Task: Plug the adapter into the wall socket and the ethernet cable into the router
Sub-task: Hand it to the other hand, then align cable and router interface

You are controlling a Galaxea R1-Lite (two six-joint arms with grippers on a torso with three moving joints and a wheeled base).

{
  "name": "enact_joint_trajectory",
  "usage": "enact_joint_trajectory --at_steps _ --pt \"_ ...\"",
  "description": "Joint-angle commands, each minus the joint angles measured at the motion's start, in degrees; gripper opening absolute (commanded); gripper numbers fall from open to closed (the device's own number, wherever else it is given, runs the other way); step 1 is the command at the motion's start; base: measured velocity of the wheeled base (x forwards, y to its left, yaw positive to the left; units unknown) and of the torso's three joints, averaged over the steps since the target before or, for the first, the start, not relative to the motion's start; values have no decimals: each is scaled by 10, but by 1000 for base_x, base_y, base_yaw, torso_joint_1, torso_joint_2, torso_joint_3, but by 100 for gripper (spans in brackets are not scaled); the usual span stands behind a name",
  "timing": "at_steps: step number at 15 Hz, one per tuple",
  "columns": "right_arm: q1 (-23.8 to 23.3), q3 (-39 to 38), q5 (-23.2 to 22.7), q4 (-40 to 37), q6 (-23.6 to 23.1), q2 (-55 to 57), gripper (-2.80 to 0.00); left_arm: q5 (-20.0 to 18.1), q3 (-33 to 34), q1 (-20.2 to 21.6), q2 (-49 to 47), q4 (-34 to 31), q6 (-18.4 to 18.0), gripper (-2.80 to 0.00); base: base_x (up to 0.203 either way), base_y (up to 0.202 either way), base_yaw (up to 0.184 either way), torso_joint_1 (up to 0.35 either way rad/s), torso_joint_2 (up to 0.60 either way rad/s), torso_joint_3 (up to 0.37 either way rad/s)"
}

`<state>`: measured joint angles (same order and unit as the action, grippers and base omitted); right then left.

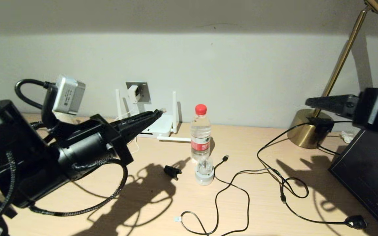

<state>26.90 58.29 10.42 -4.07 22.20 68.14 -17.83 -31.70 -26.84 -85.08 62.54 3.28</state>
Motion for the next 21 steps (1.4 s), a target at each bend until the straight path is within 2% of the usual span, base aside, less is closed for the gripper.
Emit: enact_joint_trajectory --at_steps 1,4,5,8,9,11,13,15,17,18,19,20,21 --pt "-11 -58 31 -6 -46 -144 0 7 36 2 25 2 77 -280 0 0 0 0 0 0" --pt "-26 -100 75 -92 -70 -315 0 13 53 -12 54 -1 168 -280 0 0 0 0 0 0" --pt "-50 -112 89 -127 -80 -363 0 24 53 -16 54 -9 173 -280 0 0 0 0 0 0" --pt "-203 -171 108 -180 -103 -429 0 58 52 -33 53 -16 175 -280 0 0 0 0 0 0" --pt "-235 -192 100 -186 -106 -454 0 80 55 -38 52 -17 176 -280 0 0 0 0 0 0" --pt "-250 -222 66 -191 -119 -505 0 143 71 -45 48 -16 181 -280 0 0 0 0 0 0" --pt "-250 -272 53 -189 -157 -544 0 168 104 -47 47 -17 181 -280 0 0 0 0 0 0" --pt "-257 -354 42 -149 -188 -590 0 176 124 -47 29 -20 179 -280 0 0 0 0 0 0" --pt "-263 -461 14 -95 -221 -665 0 205 132 -42 0 -43 179 -280 0 0 0 0 0 0" --pt "-264 -505 1 -58 -228 -679 0 220 129 -37 -22 -46 179 -280 0 0 0 0 0 0" --pt "-266 -544 -11 13 -224 -680 0 238 123 -32 -48 -46 177 -280 0 0 0 0 0 0" --pt "-267 -570 -35 67 -221 -680 0 256 114 -29 -71 -46 175 -280 0 0 0 0 0 0" --pt "-267 -581 -83 80 -221 -680 0 268 102 -25 -98 -46 173 -280 0 0 0 0 0 0"
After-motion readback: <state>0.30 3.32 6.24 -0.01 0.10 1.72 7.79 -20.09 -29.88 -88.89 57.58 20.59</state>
